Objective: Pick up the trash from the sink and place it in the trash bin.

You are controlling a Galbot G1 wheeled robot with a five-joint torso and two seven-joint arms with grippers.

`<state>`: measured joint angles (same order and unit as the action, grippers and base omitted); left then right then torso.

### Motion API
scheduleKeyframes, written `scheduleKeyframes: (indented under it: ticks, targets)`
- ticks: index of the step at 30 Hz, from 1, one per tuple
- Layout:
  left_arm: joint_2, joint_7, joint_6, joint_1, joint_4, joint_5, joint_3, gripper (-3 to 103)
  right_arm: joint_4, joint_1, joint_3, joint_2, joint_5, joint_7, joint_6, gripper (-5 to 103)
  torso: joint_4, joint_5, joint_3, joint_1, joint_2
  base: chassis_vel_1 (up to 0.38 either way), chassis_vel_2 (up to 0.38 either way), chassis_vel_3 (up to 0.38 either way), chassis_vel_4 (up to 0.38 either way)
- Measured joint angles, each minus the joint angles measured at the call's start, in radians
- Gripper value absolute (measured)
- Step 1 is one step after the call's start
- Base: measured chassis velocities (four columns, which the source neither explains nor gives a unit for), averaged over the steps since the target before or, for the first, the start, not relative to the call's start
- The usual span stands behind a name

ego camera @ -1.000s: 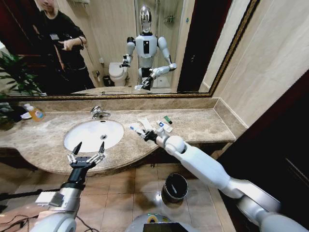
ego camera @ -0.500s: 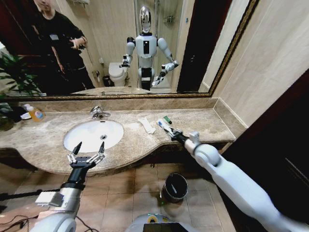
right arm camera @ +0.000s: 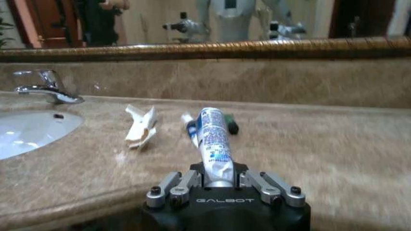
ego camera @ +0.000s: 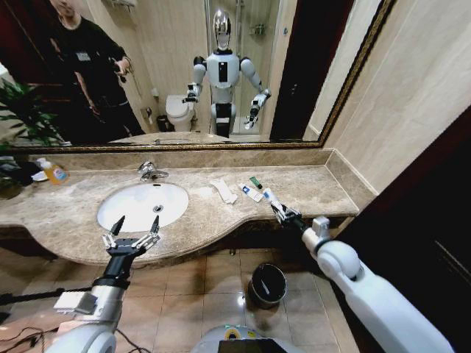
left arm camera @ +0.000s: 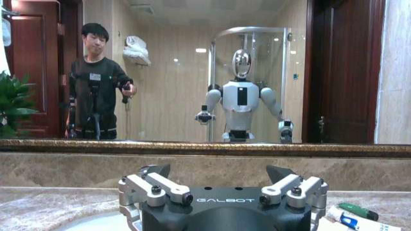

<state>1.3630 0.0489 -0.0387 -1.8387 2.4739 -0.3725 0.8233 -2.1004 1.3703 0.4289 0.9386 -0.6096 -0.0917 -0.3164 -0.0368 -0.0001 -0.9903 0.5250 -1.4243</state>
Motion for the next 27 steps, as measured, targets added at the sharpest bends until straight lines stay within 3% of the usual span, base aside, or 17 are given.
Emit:
scheduleKeyframes:
  ticks: [5, 12, 18, 27]
  targets:
    - [0.0, 0.0, 0.0, 0.0, 0.0, 0.0, 0.0, 100, -0.008, 0.076, 0.029, 0.065, 0.055, 0.024, 0.01, 25, 0.0, 0.0, 0.0, 0.0, 0.0, 0.0, 0.0, 0.0, 0.0]
    - [0.0, 0.0, 0.0, 0.0, 0.0, 0.0, 0.0, 100, 0.06, 0.196, 0.04, 0.191, 0.209, 0.091, 0.098, 25, 0.0001, 0.0001, 0.0, 0.0, 0.0, 0.0, 0.0, 0.0, 0.0]
    - [0.0, 0.0, 0.0, 0.0, 0.0, 0.0, 0.0, 100, 0.167, 0.199, 0.048, 0.251, 0.264, 0.119, 0.137, 25, 0.0, 0.0001, 0.0, 0.0, 0.0, 0.0, 0.0, 0.0, 0.0]
    - [0.0, 0.0, 0.0, 0.0, 0.0, 0.0, 0.0, 100, 0.342, 0.145, 0.032, 0.324, 0.309, 0.12, 0.14, 25, 0.0, 0.0001, 0.0, 0.0, 0.0, 0.0, 0.0, 0.0, 0.0]
